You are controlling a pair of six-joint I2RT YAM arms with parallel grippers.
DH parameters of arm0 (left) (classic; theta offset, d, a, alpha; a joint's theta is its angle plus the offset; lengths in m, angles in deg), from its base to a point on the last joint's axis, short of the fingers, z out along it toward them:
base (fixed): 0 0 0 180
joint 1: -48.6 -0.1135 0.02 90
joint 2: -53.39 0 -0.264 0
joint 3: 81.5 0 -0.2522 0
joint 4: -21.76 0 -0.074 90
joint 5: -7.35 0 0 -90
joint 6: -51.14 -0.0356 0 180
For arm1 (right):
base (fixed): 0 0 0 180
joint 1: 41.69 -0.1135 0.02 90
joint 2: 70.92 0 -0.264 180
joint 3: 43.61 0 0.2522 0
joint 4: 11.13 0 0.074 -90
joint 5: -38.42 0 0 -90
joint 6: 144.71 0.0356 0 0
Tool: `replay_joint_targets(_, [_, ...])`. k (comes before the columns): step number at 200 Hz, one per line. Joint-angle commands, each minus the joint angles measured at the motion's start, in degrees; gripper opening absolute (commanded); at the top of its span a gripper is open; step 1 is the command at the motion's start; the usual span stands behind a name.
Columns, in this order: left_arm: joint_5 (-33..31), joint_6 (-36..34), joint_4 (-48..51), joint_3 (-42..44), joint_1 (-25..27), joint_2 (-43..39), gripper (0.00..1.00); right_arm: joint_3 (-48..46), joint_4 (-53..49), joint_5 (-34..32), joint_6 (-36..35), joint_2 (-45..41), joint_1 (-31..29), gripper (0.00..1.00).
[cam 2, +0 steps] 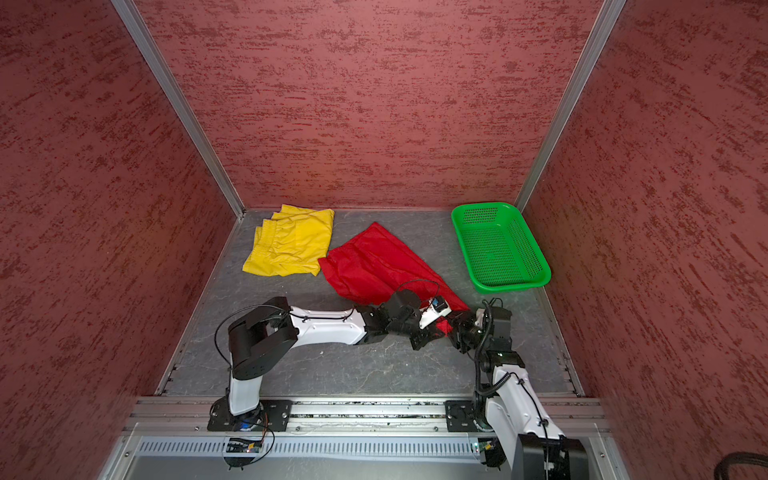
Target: Fold and stack the shorts
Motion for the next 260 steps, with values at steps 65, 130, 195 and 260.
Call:
replay_joint_targets(65, [0.6,-4.6,4.7,3.0,-3.6,-8.6,0.77,16.5,-24.9,-6.9,-16.9,0.5,-0.5,0.0])
replay_joint_targets(130, [0.6,2.6,6.1,9.2,-14.7,-18.6,0.81,39.6,-48.2,-15.2,-31.4,7.0,-2.2,0.0])
replay_joint_targets(195, [-9.4,7.8,13.0,9.7,-24.3,-18.6,0.82,60.7,-57.2,-23.2,-35.6,17.3,-8.4,0.0])
replay_joint_targets(260, [-6.2,11.7,18.6,8.3,-37.2,-11.1,0.72,84.2,-60.8,-30.4,-38.0,35.7,-17.6,0.0])
